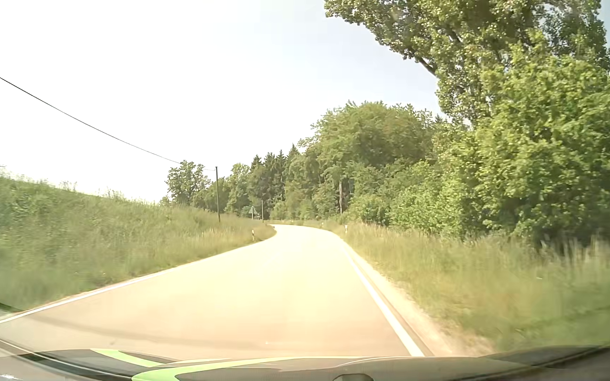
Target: Follow the waypoints while adhering to traffic rules and regulations
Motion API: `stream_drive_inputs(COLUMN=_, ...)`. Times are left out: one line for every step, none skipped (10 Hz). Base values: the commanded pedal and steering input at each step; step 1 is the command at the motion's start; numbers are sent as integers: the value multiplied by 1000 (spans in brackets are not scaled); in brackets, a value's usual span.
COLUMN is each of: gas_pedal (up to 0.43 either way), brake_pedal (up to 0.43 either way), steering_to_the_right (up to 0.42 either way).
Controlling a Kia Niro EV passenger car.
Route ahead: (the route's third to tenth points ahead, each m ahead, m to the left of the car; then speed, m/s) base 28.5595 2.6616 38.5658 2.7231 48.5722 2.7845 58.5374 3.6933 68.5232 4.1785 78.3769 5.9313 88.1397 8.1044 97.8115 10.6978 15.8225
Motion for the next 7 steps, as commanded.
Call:
stream_drive_inputs(gas_pedal=248, brake_pedal=0, steering_to_the_right=-4)
stream_drive_inputs(gas_pedal=248, brake_pedal=0, steering_to_the_right=-4)
stream_drive_inputs(gas_pedal=248, brake_pedal=0, steering_to_the_right=-5)
stream_drive_inputs(gas_pedal=248, brake_pedal=0, steering_to_the_right=-4)
stream_drive_inputs(gas_pedal=248, brake_pedal=0, steering_to_the_right=-4)
stream_drive_inputs(gas_pedal=248, brake_pedal=0, steering_to_the_right=-4)
stream_drive_inputs(gas_pedal=240, brake_pedal=0, steering_to_the_right=-3)
